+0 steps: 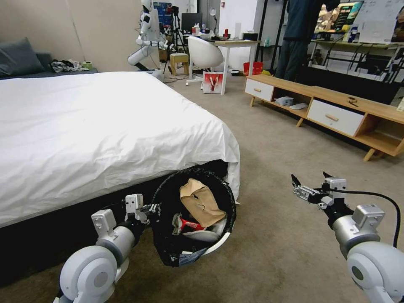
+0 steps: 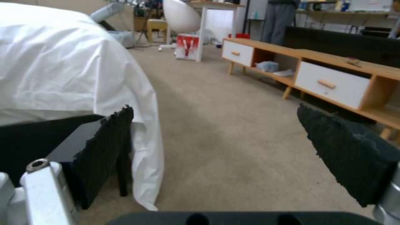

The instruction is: Pick up the trash bin and place the garbage on the floor into it.

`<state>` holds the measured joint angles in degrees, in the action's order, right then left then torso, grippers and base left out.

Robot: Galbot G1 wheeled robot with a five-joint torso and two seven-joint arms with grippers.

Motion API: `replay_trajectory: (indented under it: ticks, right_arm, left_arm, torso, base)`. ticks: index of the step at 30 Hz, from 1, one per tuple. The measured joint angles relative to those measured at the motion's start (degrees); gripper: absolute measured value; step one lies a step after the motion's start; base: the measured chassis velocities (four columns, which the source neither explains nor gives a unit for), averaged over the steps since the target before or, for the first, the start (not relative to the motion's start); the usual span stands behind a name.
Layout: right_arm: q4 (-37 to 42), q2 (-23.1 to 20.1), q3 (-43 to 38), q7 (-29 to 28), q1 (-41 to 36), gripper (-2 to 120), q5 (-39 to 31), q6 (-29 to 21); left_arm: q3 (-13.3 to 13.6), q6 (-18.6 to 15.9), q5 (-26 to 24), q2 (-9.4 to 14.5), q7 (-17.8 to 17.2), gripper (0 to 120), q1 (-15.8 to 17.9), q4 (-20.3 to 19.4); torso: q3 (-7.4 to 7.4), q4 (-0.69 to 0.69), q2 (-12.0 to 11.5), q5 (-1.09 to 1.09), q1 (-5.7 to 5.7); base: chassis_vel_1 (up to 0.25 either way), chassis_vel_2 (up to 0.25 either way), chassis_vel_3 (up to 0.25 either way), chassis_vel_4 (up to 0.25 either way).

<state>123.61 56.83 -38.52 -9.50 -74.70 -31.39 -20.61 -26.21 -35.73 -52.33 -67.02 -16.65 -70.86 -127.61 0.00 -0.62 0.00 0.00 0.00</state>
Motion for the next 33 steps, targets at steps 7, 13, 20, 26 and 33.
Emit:
replay_trajectory:
  ticks: [7,13,20,26,33]
  right_arm:
    - [0.0,0.1,0.3,0.1,0.1,100,-0.1,0.2]
    - [-0.3,0.1,0.5,0.1,0.3,100,-0.1,0.5]
    - [-0.4,0.2,0.9,0.2,0.3,100,-0.1,0.8]
    - [-0.5,0.2,0.9,0.3,0.5,100,-0.1,0.8]
    - [-0.7,0.4,1.1,0.3,0.7,100,-0.1,0.8]
  left_arm:
    - [-0.5,0.5,0.0,0.1,-0.4,2,-0.1,-0.3]
    - [-0.5,0.9,-0.1,-0.1,-0.5,2,-0.1,-0.3]
    - [-0.5,0.9,-0.1,-0.6,-0.7,2,0.1,-0.1]
    - [-0.4,0.8,-0.1,-0.7,-0.7,2,0.1,-0.2]
    - [-0.4,0.6,-0.1,-0.8,-0.9,2,0.1,-0.2]
  torso:
    - [0.0,-0.01,0.0,0.0,0.0]
    - [0.0,-0.04,0.0,0.0,0.0]
    - [0.0,0.04,0.0,0.0,0.0]
    - [0.0,-0.01,0.0,0.0,0.0]
    - [0.0,0.0,0.0,0.0,0.0]
  base:
    - [-0.074,-0.076,-0.064,-0.067]
    - [-0.077,-0.092,-0.086,-0.082]
    - [-0.011,-0.016,-0.019,-0.007]
    - [0.0,0.0,0.0,0.0]
    - [0.0,0.0,0.0,0.0]
